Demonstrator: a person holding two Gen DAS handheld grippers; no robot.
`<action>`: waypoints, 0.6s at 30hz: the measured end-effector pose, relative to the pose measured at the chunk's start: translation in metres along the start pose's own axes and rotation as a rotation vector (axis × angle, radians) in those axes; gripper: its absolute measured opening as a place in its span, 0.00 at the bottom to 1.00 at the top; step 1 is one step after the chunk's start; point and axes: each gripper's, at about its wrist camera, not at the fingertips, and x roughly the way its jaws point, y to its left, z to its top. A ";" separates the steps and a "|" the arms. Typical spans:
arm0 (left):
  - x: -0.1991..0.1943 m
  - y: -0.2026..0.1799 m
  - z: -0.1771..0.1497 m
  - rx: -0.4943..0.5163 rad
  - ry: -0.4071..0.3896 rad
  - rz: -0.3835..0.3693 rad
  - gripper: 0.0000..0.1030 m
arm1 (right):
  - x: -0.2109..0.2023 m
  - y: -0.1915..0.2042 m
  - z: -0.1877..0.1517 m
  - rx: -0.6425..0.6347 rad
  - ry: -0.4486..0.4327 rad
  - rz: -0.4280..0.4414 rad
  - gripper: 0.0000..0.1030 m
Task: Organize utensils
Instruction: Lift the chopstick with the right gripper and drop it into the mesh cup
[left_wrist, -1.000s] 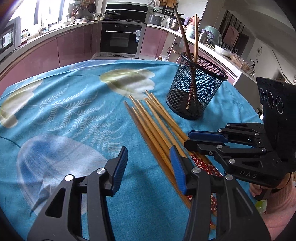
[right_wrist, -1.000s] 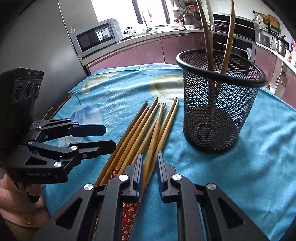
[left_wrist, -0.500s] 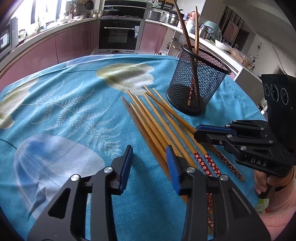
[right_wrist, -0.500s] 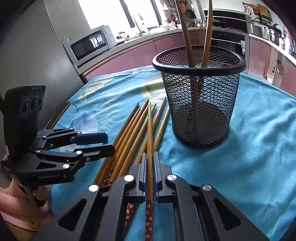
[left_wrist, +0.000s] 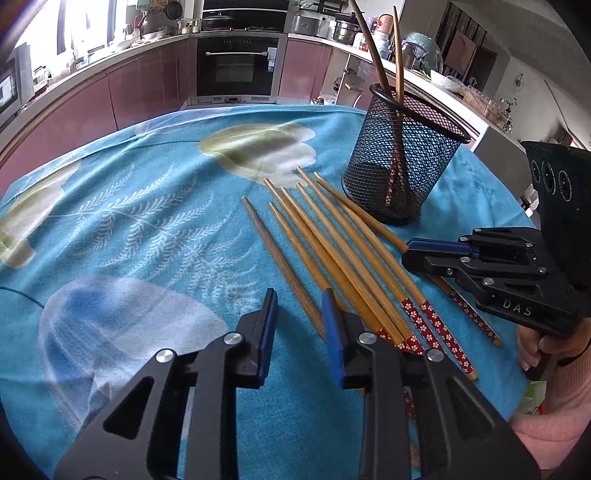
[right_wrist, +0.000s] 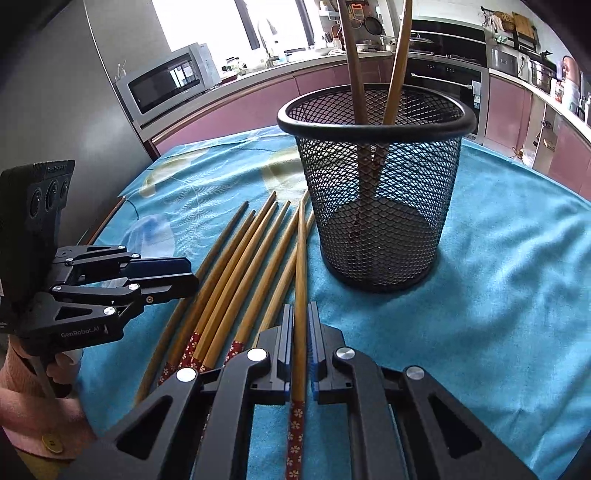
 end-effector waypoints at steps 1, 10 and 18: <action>0.001 -0.001 0.001 0.005 0.001 0.008 0.26 | 0.001 0.002 0.001 -0.012 0.001 -0.014 0.07; 0.007 -0.008 0.007 0.042 -0.010 0.100 0.15 | 0.009 0.009 0.007 -0.052 0.005 -0.044 0.07; 0.001 -0.002 0.005 -0.013 -0.024 0.084 0.09 | -0.005 0.006 0.004 -0.047 -0.032 -0.006 0.06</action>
